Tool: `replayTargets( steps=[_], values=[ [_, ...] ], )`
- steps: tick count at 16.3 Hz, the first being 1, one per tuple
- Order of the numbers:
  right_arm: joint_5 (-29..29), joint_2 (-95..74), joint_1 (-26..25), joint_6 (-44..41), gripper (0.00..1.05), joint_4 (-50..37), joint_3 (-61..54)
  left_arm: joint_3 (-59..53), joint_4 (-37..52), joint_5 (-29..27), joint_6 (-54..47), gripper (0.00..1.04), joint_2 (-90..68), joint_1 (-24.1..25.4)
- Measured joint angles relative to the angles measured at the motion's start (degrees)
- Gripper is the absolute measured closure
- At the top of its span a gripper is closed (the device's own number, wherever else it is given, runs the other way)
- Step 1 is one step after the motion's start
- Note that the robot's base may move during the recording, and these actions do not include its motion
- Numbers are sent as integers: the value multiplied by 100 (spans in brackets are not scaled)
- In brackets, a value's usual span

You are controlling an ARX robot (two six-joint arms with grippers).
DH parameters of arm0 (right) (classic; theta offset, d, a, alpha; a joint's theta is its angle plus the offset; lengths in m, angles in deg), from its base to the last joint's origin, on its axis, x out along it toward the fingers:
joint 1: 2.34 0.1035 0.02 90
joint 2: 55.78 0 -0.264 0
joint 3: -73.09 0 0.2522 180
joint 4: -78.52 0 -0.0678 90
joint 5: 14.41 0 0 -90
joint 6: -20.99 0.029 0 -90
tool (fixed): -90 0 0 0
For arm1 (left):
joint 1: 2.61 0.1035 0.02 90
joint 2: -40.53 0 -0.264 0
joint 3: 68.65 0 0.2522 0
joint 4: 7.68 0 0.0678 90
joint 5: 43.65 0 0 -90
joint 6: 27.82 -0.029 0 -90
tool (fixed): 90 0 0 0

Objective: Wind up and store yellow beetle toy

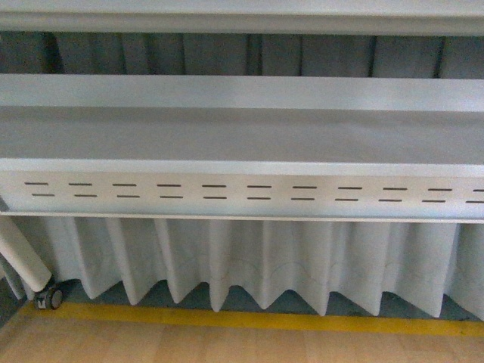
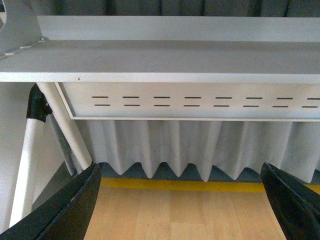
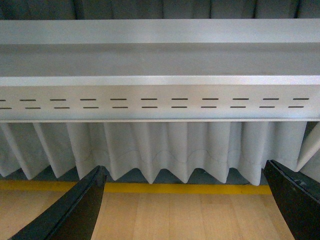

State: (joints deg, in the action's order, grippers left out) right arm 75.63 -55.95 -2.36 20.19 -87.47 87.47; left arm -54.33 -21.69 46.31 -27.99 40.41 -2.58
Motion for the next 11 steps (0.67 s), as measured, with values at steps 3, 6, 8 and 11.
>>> replayTargets(
  steps=[3, 6, 8, 11],
  values=[
    [0, 0, 0, 0, 7, 0, 0, 0, 0, 0, 0, 7, 0, 0],
    [0, 0, 0, -2, 7, 0, 0, 0, 0, 0, 0, 7, 0, 0],
    [0, 0, 0, 0, 7, 0, 0, 0, 0, 0, 0, 7, 0, 0],
    [0, 0, 0, 0, 7, 0, 0, 0, 0, 0, 0, 7, 0, 0]
  ],
)
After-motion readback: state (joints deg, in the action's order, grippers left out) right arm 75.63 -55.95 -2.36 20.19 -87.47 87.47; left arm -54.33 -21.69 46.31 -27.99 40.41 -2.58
